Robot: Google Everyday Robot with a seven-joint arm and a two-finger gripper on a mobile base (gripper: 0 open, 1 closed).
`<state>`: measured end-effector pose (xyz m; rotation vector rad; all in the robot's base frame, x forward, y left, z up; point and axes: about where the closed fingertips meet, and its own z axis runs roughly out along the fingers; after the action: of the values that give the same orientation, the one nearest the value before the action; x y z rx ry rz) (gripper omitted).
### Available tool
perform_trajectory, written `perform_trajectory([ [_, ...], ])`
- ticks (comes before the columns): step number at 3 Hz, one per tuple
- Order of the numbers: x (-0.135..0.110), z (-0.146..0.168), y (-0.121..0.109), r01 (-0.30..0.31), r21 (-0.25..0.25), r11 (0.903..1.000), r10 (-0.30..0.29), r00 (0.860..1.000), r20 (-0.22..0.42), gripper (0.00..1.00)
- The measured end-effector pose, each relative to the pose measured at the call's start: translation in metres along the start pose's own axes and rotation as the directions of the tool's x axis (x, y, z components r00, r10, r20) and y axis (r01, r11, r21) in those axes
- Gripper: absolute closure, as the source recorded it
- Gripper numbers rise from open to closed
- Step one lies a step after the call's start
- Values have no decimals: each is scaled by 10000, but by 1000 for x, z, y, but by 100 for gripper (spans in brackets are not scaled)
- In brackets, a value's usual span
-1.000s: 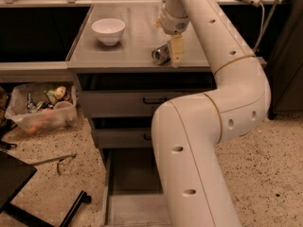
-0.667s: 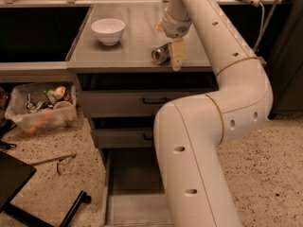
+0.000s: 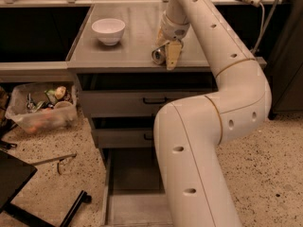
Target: Place redbull can into bottom drawer
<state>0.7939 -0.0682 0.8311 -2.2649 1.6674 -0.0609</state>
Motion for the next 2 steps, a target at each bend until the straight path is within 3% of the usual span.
perform_trajectory([
  [2,-2,3,-4,2,223,9998,-3,10000,23,88],
])
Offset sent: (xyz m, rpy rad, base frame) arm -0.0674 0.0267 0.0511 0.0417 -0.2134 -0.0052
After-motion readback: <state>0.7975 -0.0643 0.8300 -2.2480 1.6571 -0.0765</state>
